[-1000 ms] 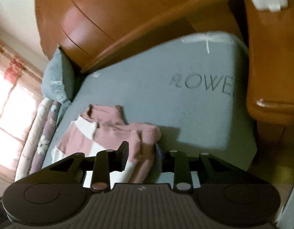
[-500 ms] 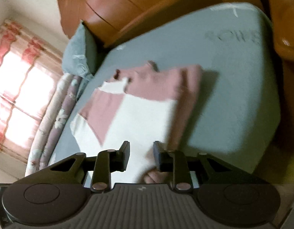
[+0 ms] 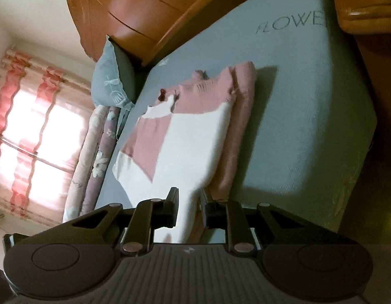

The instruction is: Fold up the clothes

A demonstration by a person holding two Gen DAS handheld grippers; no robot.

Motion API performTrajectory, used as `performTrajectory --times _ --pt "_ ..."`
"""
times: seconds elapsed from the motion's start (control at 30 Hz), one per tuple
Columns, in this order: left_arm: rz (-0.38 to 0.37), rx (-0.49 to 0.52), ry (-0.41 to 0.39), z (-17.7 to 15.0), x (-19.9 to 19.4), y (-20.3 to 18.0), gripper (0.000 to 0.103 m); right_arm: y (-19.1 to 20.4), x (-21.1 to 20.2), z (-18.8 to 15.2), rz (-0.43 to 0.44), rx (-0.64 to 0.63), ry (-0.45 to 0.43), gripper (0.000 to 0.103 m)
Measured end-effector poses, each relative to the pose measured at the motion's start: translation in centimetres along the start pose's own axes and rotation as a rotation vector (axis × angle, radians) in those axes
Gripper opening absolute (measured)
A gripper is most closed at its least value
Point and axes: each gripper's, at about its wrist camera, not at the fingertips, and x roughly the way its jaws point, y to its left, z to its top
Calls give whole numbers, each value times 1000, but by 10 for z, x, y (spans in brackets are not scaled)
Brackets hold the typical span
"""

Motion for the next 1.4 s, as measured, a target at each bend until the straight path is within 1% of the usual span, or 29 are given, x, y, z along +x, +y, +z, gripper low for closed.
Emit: performTrajectory --times 0.03,0.17,0.2,0.23,0.3,0.4,0.47,0.57,0.67,0.8,0.83,0.87,0.9,0.93,0.97,1.03,1.1,1.17,1.2,1.3,1.37,1.4 --pt "1 -7 2 0 3 1 81 0 1 0 3 -1 2 20" --pt "5 -30 3 0 11 2 81 3 -1 3 22 -12 -1 20" --pt "5 -34 1 1 13 2 81 4 -1 4 26 -15 -2 21" --pt "5 -35 0 2 14 1 81 4 -2 5 31 -18 -3 24" --pt "9 -19 -9 2 14 -3 81 6 -3 6 40 -24 -4 24" --pt "19 56 -14 1 10 -13 81 8 -4 8 53 -32 -7 24" --pt "34 112 2 -3 12 -19 81 6 -4 12 61 -30 -14 24" --pt "52 188 32 -12 18 -27 81 -7 0 26 68 0 -41 26" --pt "58 229 73 -21 29 -31 81 -21 3 40 75 29 -69 27" --pt "76 285 78 -31 34 -33 81 -38 8 59 84 68 -106 27" --pt "75 289 79 -32 33 -32 81 -43 9 63 87 78 -115 24" --pt "74 294 79 -33 32 -30 81 -47 10 68 89 88 -124 17" --pt "73 299 80 -34 31 -29 81 -52 11 73 91 98 -133 13" --pt "75 297 80 -34 30 -27 81 -56 12 77 94 108 -143 4" --pt "79 294 79 -35 29 -26 81 -61 13 82 96 117 -152 0" --pt "73 286 74 -36 26 -24 81 -67 15 89 99 131 -161 0" --pt "79 294 74 -38 21 -26 81 -56 12 90 66 89 -157 4" --pt "68 308 64 -37 15 -31 81 -38 8 87 40 23 -153 19" --pt "52 321 54 -36 13 -34 81 -29 7 85 51 -1 -145 21" --pt "36 375 40 -36 16 -45 81 -3 11 70 103 -70 -89 21" --pt "35 404 60 -39 25 -48 81 12 18 57 119 -115 -32 21" --pt "39 410 70 -41 28 -48 81 16 19 50 112 -139 -9 21"
